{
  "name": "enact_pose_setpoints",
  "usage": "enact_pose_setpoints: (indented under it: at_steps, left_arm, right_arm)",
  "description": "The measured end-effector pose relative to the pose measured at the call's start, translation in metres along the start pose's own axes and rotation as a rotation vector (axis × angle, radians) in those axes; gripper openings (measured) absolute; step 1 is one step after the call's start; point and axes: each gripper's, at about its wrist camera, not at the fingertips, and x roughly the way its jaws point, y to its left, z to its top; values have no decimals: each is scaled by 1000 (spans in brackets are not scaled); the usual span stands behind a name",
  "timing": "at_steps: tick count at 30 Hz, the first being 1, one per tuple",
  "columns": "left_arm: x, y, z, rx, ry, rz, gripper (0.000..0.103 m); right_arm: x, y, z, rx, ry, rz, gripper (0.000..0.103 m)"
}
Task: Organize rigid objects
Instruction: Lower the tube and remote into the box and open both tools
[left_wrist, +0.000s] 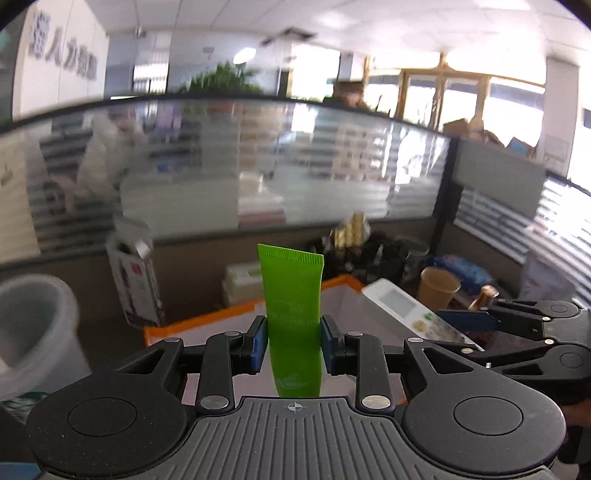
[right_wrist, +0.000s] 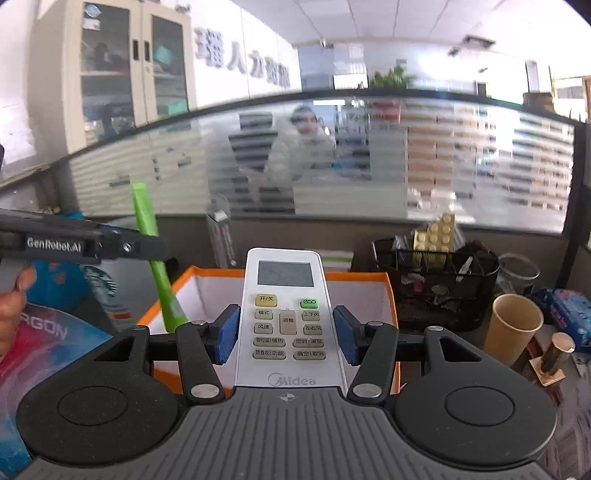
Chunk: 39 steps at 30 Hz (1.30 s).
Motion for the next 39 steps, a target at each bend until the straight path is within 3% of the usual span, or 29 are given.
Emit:
enact_pose_setpoints:
  at_steps: [11, 22, 27, 31, 39]
  left_arm:
    - [93, 0, -13, -5, 223, 21, 28]
    - [132, -9, -2, 49, 316, 20, 29]
    - [161, -5, -19, 24, 435, 8, 28]
    - [162, 1, -25, -17, 437, 9, 28]
    - [131, 4, -14, -5, 384, 34, 31]
  right_arm:
    - [89, -24, -16, -11, 217, -44, 52]
    - [139, -11, -15, -205, 371, -132, 52]
    - [148, -4, -17, -280, 423, -176, 52]
    - [152, 4, -23, -365, 450, -216, 51]
    - [138, 9, -12, -353, 385, -221, 51]
